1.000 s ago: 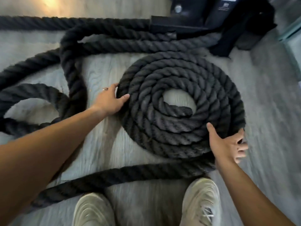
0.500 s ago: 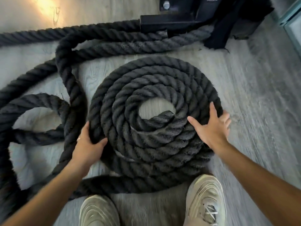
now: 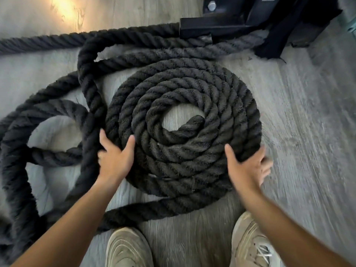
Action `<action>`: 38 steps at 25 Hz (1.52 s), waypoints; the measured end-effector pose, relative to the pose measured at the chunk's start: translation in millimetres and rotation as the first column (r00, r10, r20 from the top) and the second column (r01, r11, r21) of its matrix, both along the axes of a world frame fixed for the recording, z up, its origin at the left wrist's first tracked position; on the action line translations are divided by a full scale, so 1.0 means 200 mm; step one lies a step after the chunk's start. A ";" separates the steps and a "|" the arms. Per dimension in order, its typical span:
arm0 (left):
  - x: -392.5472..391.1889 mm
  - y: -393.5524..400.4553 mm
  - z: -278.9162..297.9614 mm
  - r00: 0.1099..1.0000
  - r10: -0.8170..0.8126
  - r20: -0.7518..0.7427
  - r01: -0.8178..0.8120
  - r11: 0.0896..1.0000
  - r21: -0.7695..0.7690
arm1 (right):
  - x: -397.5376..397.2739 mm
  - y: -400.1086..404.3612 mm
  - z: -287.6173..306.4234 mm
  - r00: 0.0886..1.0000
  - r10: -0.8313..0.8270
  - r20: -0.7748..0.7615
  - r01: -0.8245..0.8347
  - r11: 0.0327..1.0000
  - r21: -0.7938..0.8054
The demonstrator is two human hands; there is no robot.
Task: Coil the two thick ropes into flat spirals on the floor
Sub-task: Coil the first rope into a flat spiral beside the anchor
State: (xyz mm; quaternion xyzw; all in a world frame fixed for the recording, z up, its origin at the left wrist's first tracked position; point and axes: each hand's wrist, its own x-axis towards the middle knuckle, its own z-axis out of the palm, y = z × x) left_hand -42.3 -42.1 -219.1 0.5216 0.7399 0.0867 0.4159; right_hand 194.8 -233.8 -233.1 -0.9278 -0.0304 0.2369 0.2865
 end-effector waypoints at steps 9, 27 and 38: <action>0.04 0.27 0.03 0.986 -0.129 -0.103 0.139 0.985 0.103 | -0.01 -0.15 -0.04 0.990 0.107 -0.090 -0.106 0.994 0.026; -0.25 -0.24 0.02 0.795 -0.512 -0.325 0.594 0.766 0.245 | 0.36 0.09 0.04 0.782 0.463 0.417 -0.461 0.880 -0.113; -1.01 0.42 0.39 -0.115 -0.624 -0.773 0.683 0.516 -0.517 | -0.74 0.29 -0.06 -0.543 0.782 0.307 -0.837 -0.471 -0.279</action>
